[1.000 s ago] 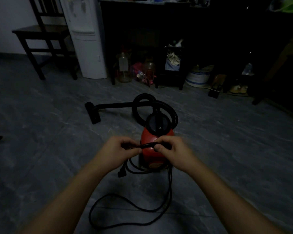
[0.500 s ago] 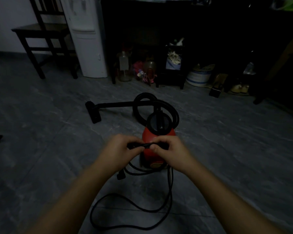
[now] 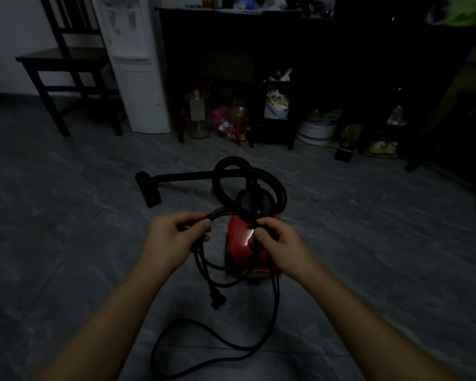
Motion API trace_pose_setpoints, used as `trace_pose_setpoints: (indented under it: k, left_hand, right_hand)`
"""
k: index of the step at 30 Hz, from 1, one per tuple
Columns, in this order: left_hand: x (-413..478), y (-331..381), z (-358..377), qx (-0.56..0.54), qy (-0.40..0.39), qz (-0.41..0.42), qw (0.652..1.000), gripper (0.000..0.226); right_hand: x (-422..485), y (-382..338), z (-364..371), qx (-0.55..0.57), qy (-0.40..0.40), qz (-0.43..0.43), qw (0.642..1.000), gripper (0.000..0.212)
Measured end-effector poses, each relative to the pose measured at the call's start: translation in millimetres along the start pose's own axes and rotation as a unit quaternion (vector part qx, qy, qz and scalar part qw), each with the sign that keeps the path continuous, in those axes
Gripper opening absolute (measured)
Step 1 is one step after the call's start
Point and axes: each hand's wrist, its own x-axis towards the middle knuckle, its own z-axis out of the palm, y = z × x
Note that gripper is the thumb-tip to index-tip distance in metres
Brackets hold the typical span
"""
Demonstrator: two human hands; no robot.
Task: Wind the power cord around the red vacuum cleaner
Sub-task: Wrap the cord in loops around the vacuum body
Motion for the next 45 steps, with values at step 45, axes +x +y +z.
trace_pose_setpoints:
  k: [45]
  left_hand:
    - [-13.6, -1.3, 13.5, 0.211, -0.134, 0.091, 0.964, 0.004]
  right_hand:
    - [-6.2, -7.3, 2.4, -0.095, -0.039, -0.039, 0.994, 0.011]
